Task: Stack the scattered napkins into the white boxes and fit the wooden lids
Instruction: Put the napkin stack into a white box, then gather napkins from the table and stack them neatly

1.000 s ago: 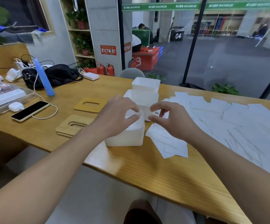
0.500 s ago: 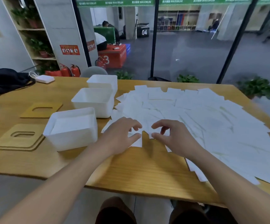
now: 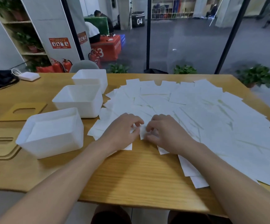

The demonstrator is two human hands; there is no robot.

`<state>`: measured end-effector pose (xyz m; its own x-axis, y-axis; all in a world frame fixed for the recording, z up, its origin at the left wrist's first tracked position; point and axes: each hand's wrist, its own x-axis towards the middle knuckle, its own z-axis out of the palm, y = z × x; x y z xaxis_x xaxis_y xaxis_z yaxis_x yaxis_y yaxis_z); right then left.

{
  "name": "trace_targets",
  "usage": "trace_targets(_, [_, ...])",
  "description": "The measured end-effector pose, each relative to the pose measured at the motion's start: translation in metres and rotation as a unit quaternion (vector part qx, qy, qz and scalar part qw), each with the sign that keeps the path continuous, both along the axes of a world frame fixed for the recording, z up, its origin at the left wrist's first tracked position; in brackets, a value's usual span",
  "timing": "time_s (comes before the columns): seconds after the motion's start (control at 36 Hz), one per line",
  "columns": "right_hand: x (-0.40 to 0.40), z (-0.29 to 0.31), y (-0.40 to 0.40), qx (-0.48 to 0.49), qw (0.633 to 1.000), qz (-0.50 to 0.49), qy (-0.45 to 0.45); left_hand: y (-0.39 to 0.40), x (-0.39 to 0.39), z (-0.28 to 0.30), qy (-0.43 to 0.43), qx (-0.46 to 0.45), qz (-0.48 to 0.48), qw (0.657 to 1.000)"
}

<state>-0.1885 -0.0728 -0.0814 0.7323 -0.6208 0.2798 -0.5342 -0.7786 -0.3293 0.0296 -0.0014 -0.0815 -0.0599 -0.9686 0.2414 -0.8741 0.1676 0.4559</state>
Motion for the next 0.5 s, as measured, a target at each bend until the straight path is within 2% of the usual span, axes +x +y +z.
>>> trace_targets(0.08, [0.003, -0.006, -0.003, -0.047, 0.998, 0.037, 0.008, -0.013, 0.003, 0.004, 0.032, 0.007, 0.015, 0.999])
trace_targets(0.19, [0.004, -0.013, -0.006, -0.053, 0.997, 0.060, 0.000, -0.030, 0.007, 0.006, 0.067, 0.017, 0.008, 0.998])
trace_targets(0.33, [0.000, -0.013, -0.012, 0.031, 0.997, 0.062, -0.026, -0.035, 0.007, 0.000, 0.132, 0.026, -0.037, 0.990])
trace_targets(0.5, [0.000, -0.012, -0.015, 0.116, 0.990, 0.030, -0.076, -0.034, 0.019, -0.005, 0.114, 0.031, -0.099, 0.988])
